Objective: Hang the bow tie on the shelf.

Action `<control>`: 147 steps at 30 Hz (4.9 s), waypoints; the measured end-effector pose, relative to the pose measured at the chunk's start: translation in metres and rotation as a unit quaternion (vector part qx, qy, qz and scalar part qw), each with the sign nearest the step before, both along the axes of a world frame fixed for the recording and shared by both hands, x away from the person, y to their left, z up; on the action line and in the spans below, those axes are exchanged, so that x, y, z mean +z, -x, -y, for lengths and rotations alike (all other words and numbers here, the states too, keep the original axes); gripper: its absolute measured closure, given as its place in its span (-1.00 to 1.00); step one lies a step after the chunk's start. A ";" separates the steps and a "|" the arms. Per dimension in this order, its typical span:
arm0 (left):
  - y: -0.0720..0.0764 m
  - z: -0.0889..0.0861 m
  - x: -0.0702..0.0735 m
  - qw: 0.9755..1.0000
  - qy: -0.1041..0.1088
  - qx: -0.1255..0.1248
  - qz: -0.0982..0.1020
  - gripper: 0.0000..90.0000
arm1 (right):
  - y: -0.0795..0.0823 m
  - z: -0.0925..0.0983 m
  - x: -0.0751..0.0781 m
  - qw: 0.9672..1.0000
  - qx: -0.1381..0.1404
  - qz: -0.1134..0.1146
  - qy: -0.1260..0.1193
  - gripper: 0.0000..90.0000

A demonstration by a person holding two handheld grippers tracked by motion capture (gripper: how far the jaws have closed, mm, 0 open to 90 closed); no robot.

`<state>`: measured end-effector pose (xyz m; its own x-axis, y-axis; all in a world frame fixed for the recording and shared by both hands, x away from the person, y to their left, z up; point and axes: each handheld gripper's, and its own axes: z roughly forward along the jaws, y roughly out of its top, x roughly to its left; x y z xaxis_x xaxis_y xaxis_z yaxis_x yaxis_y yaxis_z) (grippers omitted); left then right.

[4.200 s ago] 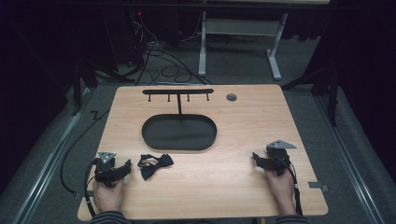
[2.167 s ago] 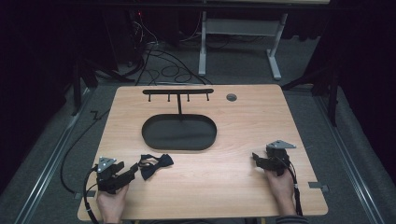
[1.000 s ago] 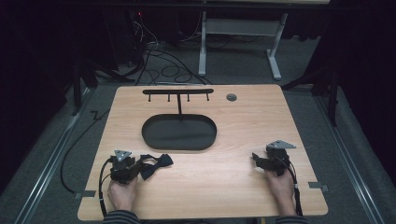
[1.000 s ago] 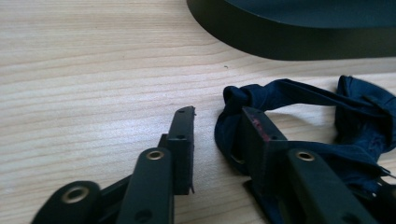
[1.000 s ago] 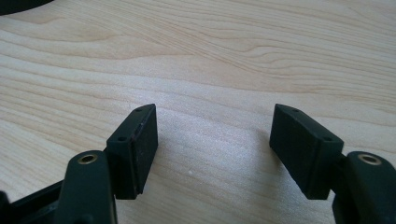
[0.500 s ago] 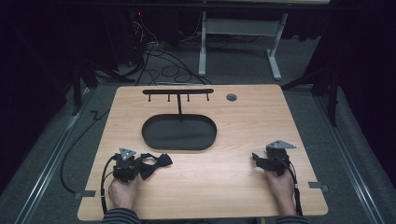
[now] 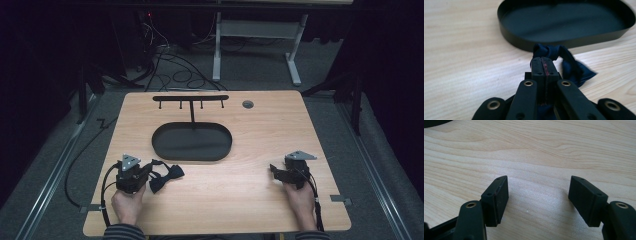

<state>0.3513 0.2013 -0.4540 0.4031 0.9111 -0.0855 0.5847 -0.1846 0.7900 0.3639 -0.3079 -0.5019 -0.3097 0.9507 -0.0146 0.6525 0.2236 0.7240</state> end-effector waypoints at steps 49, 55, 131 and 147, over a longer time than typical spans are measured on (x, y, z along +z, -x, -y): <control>-0.032 0.013 0.077 0.995 0.035 -0.076 0.046 0.99 | 0.000 0.001 0.000 1.000 0.003 0.000 0.000 -0.26; -0.039 0.011 0.083 0.995 0.033 -0.075 0.049 0.99 | 0.000 0.000 0.000 1.000 0.003 0.000 0.000 -0.26; -0.141 0.029 0.126 0.997 -0.035 -0.034 0.057 0.98 | 0.000 0.000 0.000 1.000 0.005 0.000 -0.001 -0.26; -0.135 0.027 0.129 0.996 -0.042 -0.039 0.062 0.98 | 0.000 0.000 0.000 1.000 0.005 0.000 -0.002 -0.27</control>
<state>0.4866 0.1740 -0.3246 0.4752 0.8788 0.0437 0.4656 -0.2933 0.8350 0.3637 -0.3084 -0.5020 -0.3190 0.9477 -0.0113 0.6505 0.2276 0.7246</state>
